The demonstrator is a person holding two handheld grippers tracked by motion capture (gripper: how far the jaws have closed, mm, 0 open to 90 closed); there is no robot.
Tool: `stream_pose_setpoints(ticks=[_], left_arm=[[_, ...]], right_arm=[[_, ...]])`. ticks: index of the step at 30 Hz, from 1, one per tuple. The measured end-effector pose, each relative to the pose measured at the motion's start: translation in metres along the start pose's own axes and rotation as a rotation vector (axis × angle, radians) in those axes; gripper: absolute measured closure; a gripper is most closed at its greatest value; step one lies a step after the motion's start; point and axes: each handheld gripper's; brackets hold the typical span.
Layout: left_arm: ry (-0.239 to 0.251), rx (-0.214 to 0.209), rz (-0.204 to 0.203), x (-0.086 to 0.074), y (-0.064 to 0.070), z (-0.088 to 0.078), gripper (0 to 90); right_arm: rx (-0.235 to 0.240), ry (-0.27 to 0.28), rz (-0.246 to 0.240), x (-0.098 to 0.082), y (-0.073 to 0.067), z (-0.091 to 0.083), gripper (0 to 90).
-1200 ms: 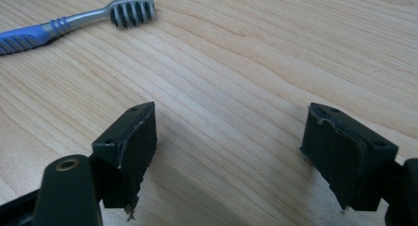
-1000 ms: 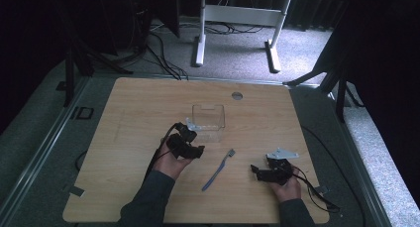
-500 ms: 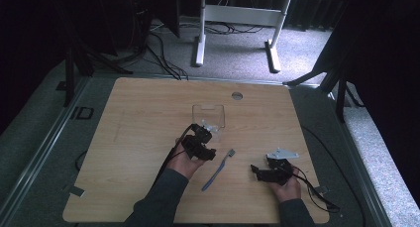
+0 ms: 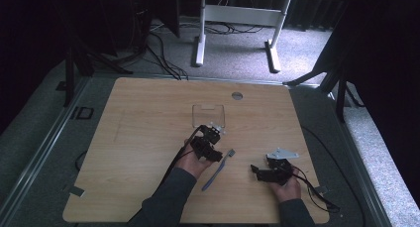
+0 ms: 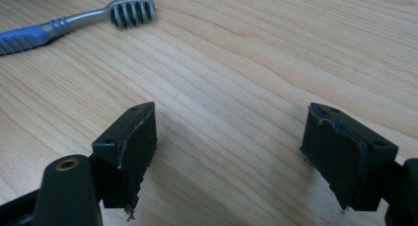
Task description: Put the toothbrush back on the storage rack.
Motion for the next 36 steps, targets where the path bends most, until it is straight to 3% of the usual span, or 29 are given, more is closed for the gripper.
stream_pose_setpoints(ticks=[23,36], left_arm=[[-0.145,-0.068,0.030,0.007,0.019,0.033,49.8],[-0.199,-0.072,0.008,0.007,0.019,0.043,55.0]], right_arm=[[0.000,0.000,-0.001,0.000,0.000,0.000,20.6],[0.000,-0.001,0.001,0.000,0.000,0.000,20.6]])
Point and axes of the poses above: each handheld gripper's, and its own axes: z roughly forward along the jaws, x roughly out of its top, y roughly to its right, and after that the axes turned 3 degrees about z, right-handed
